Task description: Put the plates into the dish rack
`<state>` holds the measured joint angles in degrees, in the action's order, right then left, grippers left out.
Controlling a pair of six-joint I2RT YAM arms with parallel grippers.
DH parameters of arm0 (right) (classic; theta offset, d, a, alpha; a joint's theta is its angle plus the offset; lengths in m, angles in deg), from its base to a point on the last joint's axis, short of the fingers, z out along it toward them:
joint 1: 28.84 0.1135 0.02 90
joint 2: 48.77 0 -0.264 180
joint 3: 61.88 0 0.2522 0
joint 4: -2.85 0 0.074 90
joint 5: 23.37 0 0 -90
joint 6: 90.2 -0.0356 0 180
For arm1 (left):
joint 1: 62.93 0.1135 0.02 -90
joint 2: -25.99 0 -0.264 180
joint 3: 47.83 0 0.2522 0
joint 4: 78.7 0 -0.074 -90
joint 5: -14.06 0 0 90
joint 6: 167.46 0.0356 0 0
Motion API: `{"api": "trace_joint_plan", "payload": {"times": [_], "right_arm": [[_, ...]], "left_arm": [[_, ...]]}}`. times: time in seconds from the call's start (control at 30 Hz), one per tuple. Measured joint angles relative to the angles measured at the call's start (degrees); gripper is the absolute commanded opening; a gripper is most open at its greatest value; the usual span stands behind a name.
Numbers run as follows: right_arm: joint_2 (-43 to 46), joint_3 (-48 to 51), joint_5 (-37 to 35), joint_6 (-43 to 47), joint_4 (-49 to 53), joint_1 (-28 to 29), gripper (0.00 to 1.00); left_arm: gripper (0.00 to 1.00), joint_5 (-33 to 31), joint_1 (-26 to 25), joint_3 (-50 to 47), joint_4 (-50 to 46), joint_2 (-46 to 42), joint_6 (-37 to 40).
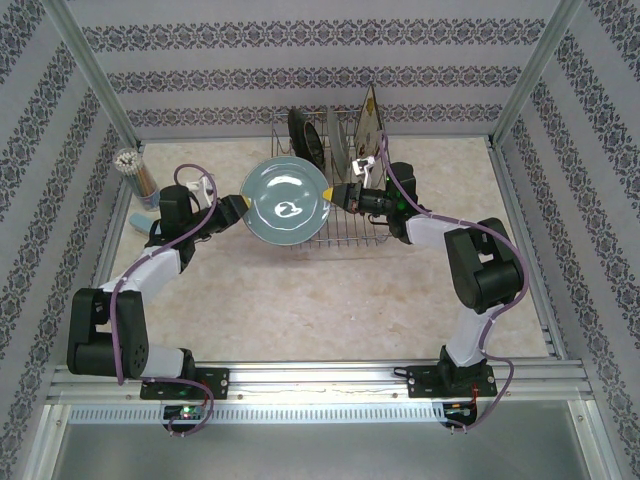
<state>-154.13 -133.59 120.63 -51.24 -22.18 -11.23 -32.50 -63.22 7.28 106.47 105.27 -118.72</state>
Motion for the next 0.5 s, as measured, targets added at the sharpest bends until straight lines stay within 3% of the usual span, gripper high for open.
{"api": "trace_joint_plan", "payload": {"times": [0.23,0.5], "right_arm": [[0.0,0.24,0.04,0.0,0.24,-0.24,0.0],[0.55,0.35,0.09,-0.04,0.59,-0.61,0.0]], "left_arm": [[0.62,0.96,-0.79,0.0,0.04,0.0,0.04],[0.65,1.6,-0.87,0.0,0.04,-0.02,0.04]]}}
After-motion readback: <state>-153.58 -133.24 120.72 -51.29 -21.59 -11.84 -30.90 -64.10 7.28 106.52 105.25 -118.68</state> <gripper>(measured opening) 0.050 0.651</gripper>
